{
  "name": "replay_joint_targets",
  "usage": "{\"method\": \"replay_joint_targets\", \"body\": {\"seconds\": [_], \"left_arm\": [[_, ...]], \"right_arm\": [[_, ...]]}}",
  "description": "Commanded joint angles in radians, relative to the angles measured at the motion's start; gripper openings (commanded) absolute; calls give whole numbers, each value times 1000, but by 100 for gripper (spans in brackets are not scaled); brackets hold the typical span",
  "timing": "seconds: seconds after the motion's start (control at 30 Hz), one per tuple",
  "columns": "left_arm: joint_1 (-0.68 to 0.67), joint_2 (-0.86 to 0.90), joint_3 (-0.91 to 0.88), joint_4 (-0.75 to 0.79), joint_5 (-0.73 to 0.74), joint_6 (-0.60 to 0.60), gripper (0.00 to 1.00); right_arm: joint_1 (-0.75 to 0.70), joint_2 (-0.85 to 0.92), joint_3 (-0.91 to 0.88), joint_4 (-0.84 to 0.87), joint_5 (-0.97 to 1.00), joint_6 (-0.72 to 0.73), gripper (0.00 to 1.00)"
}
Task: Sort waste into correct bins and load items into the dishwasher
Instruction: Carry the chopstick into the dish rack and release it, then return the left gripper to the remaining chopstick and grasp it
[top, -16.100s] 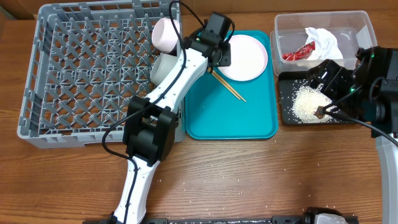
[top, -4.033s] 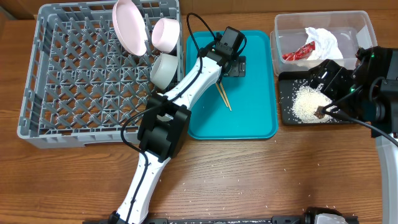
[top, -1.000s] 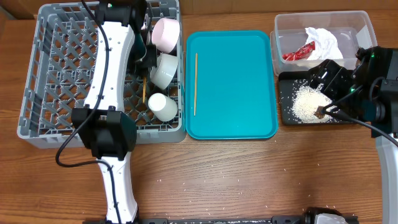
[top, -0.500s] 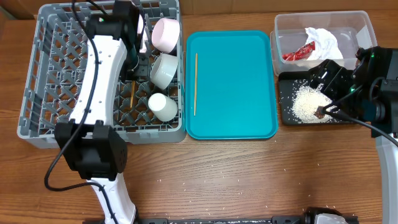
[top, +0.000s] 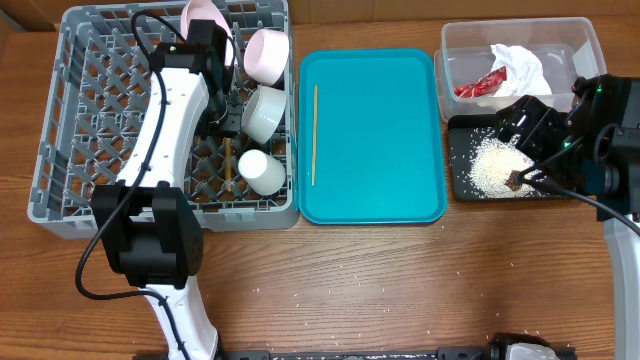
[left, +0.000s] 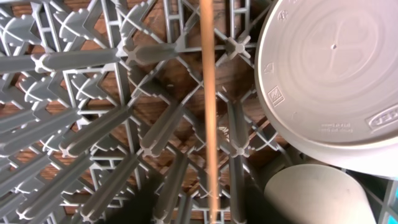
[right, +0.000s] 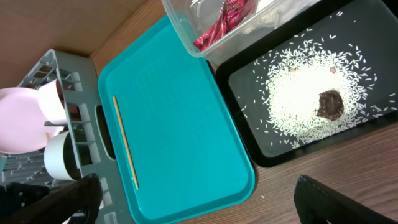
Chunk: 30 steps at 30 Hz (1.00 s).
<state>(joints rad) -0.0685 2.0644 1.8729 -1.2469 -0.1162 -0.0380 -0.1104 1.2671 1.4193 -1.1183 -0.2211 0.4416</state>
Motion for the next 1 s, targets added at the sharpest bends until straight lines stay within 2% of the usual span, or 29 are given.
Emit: {"method": "replay_joint_targets", "body": {"seconds": [0.0, 0.1, 0.3, 0.5, 0.6, 0.8, 0.97], "left_arm": [[3, 2, 6, 19, 58, -41, 88], [3, 2, 30, 21, 82, -42, 89], [-15, 2, 163, -13, 222, -47, 79], [-111, 2, 235, 6, 301, -48, 75], [-185, 8, 232, 26, 276, -67, 73], [-333, 42, 226, 78, 119, -196, 74], [-401, 106, 225, 109, 25, -258, 76]], "right_arm": [[-3, -3, 7, 5, 4, 0, 100], [-3, -3, 7, 5, 4, 0, 100], [-3, -3, 7, 5, 4, 0, 100], [-3, -3, 7, 5, 4, 0, 100], [-3, -3, 7, 5, 4, 0, 100], [-3, -3, 7, 5, 4, 0, 100], [-3, -3, 7, 5, 4, 0, 100]]}}
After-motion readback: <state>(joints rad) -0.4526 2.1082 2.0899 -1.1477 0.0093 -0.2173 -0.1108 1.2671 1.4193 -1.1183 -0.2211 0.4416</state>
